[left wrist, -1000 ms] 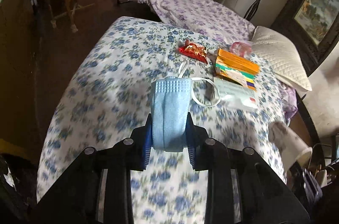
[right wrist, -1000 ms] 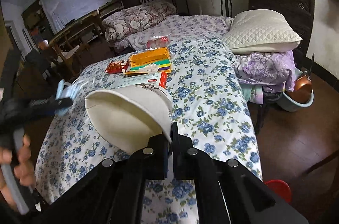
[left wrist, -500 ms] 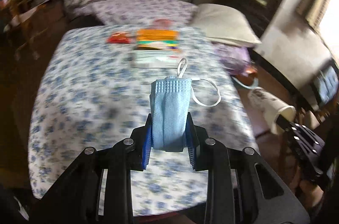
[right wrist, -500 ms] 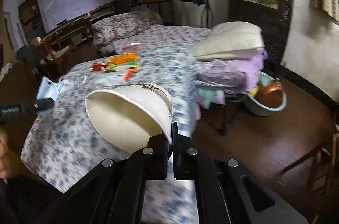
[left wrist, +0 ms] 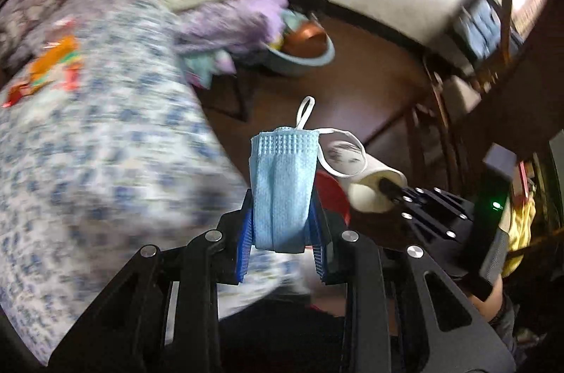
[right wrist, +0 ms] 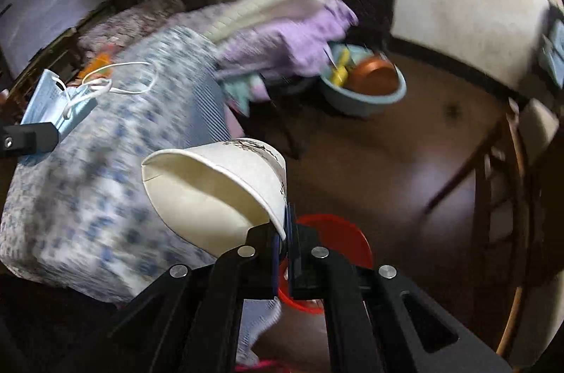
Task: Collect trash
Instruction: 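Carry the blue mask and white paper cup over the red wastebasket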
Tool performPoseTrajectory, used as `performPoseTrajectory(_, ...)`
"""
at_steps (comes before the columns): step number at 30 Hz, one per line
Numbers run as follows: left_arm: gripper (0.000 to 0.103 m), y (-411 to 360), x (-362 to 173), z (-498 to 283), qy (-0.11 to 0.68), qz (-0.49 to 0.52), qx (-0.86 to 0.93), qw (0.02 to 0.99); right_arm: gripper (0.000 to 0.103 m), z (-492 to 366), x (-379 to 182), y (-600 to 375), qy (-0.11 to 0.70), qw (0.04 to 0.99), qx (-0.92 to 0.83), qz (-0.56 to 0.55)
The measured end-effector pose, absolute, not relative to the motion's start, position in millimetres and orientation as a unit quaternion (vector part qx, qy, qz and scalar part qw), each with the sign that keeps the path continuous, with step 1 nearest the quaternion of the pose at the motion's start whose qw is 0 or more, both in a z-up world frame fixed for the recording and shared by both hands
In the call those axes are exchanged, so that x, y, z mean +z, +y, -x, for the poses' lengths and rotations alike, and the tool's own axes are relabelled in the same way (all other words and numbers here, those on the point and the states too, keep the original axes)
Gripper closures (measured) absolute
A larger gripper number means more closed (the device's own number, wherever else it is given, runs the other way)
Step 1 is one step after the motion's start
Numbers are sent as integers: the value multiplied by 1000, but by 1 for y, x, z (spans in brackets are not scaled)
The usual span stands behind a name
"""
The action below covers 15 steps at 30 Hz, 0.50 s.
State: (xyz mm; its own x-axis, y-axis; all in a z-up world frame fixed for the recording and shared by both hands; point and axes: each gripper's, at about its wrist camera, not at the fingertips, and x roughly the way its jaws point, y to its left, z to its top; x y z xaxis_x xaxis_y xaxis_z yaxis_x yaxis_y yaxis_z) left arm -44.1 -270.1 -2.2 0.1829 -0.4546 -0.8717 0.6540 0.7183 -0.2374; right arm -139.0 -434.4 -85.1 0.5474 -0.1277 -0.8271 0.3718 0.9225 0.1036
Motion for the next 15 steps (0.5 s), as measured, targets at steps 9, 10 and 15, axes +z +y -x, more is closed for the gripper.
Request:
performPoseTrajectory(9,73,-379,-68,68,594,-138,-383,694,99,156,-160,-490,503,821,-176,-205)
performPoseTrajectory(10,73,-387,-75,69,598,-147,-381,690,99,156,-167,-493,507,817,-178,-208)
performPoseTrajectory(15,73,-412,-112,65,631,-152,-359,670,99,161,-211,-507,534,792,-182,-234)
